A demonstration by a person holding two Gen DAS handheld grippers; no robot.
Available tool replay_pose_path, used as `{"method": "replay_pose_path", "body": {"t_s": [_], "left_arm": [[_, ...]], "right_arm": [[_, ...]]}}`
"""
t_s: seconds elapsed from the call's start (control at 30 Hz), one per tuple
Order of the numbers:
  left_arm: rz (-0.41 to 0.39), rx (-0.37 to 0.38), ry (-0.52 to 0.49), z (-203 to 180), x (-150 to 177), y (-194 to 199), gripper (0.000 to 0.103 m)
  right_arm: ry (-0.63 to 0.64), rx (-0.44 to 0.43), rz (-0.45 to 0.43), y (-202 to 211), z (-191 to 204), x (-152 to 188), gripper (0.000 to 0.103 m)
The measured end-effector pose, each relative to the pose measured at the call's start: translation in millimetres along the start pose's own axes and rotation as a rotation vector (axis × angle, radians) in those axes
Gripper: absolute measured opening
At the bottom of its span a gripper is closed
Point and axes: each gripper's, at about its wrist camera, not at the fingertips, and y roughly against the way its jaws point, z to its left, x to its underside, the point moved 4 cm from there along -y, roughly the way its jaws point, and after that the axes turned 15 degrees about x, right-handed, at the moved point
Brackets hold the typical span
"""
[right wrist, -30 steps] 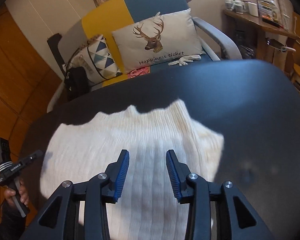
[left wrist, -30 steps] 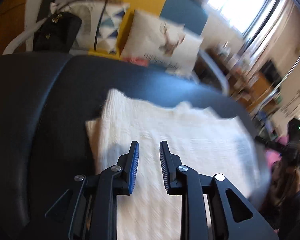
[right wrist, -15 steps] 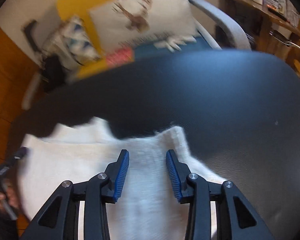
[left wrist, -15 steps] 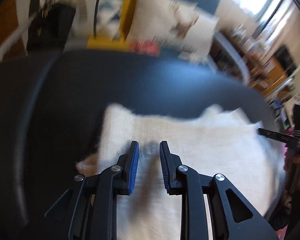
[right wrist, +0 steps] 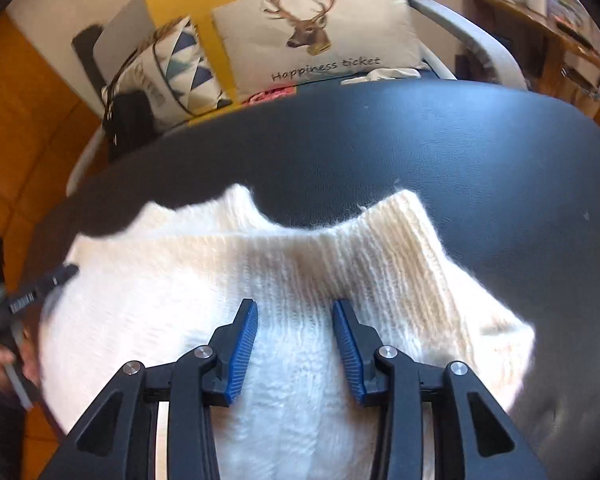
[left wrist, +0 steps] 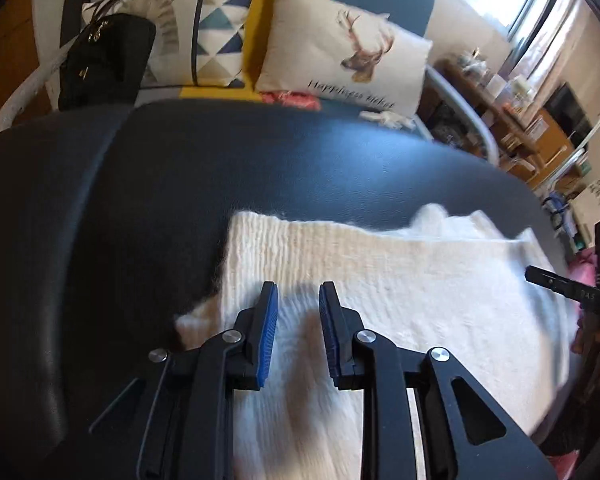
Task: Fold clothes
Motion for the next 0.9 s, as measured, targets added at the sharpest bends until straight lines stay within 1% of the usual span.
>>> {"method": "replay_pose_path", "body": {"t_s": [0.03, 0.1, 0.2, 0.27, 0.33, 0.37, 0.4, 0.43, 0.47, 0.53, 0.6, 0.63, 0.7, 0.73, 0.77, 0.83, 0.87, 0.9], "left_arm": [[-0.027, 0.018, 0.005, -1.8, 5.1, 13.8, 0.023], [-0.062, 0.025, 0.011, -2.7, 21.1, 37.2, 0.023], [-0.087, 0.078, 0.049, -1.0, 62.9, 61.5, 0.023], [-0.069, 0.069, 0.049, -3.3, 96.4, 70.4, 0.023], [-0.03, 0.017, 0.012, -8.1, 115.1, 68.3, 0.023], [-0.029, -0.007, 0.01, -9.0, 119.2, 68.7, 0.023], [-0.031, -0.012, 0.018, -10.0, 122.1, 71.2, 0.023], [-0.041, 0.021, 0.046, -11.3, 122.4, 79.1, 0.023], [-0.063, 0.046, 0.057, -12.9, 122.8, 89.7, 0.023], [-0.13, 0.053, 0.057, -15.6, 126.9, 114.8, 0.023], [-0.152, 0.066, 0.056, -14.7, 135.1, 133.2, 0.023], [-0.148, 0.064, 0.052, -13.4, 141.6, 137.3, 0.023], [-0.106, 0.04, 0.029, -10.2, 156.2, 134.7, 0.023], [-0.081, 0.015, 0.032, -6.1, 161.0, 126.8, 0.023], [-0.06, 0.013, 0.044, -2.0, 163.6, 117.9, 0.023], [-0.031, 0.027, 0.079, 6.8, 165.0, 103.2, 0.023], [-0.025, 0.042, 0.097, 10.0, 164.7, 99.3, 0.023], [-0.04, 0.091, 0.108, 9.2, 163.2, 103.6, 0.023]], "right_arm": [[0.013, -0.023, -0.02, 10.7, 3.3, 4.9, 0.04], [0.047, -0.072, -0.055, 31.7, 11.1, 16.9, 0.04], [0.114, -0.103, -0.058, 44.7, 25.6, 50.4, 0.041], [0.14, -0.087, -0.036, 40.8, 34.6, 73.9, 0.041], [0.17, -0.038, -0.016, 31.6, 41.0, 92.4, 0.041], [0.183, -0.005, -0.018, 27.4, 43.3, 97.7, 0.041], [0.172, 0.01, -0.019, 30.5, 43.3, 98.4, 0.041], [0.148, 0.015, -0.013, 36.0, 43.0, 97.0, 0.041], [0.13, -0.004, -0.022, 44.9, 45.0, 95.3, 0.041], [0.137, -0.061, -0.052, 62.9, 53.1, 97.3, 0.041], [0.156, -0.113, -0.072, 81.5, 63.0, 106.0, 0.042], [0.167, -0.127, -0.064, 83.8, 67.9, 112.0, 0.042], [0.204, -0.107, -0.042, 77.6, 78.6, 127.4, 0.043], [0.207, -0.076, -0.009, 67.2, 78.6, 134.9, 0.043], [0.205, -0.039, 0.028, 55.2, 77.3, 142.3, 0.043], [0.202, 0.034, 0.103, 31.5, 74.8, 157.1, 0.043], [0.186, 0.027, 0.093, 31.7, 74.6, 157.7, 0.043], [0.17, -0.019, 0.084, 37.7, 76.7, 154.7, 0.043]]}}
